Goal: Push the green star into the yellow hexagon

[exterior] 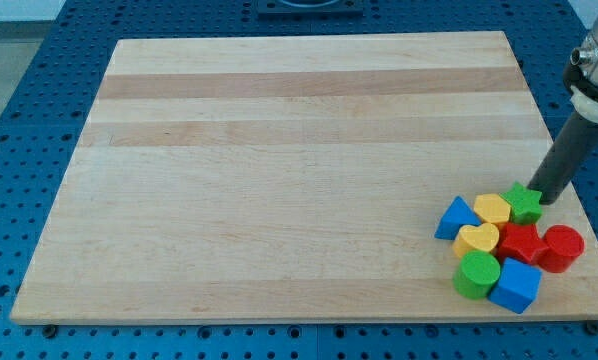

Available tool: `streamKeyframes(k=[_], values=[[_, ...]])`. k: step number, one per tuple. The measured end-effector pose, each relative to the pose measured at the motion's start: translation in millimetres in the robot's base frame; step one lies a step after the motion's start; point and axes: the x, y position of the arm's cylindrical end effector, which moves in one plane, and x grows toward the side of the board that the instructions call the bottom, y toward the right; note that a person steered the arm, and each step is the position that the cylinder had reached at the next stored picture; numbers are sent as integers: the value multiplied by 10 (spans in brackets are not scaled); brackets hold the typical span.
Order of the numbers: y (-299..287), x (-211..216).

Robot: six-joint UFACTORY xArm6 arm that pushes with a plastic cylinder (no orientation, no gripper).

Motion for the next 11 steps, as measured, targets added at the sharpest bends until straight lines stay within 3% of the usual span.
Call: streamKeyframes(k=[4, 11], values=[[160, 172], [-333, 172]])
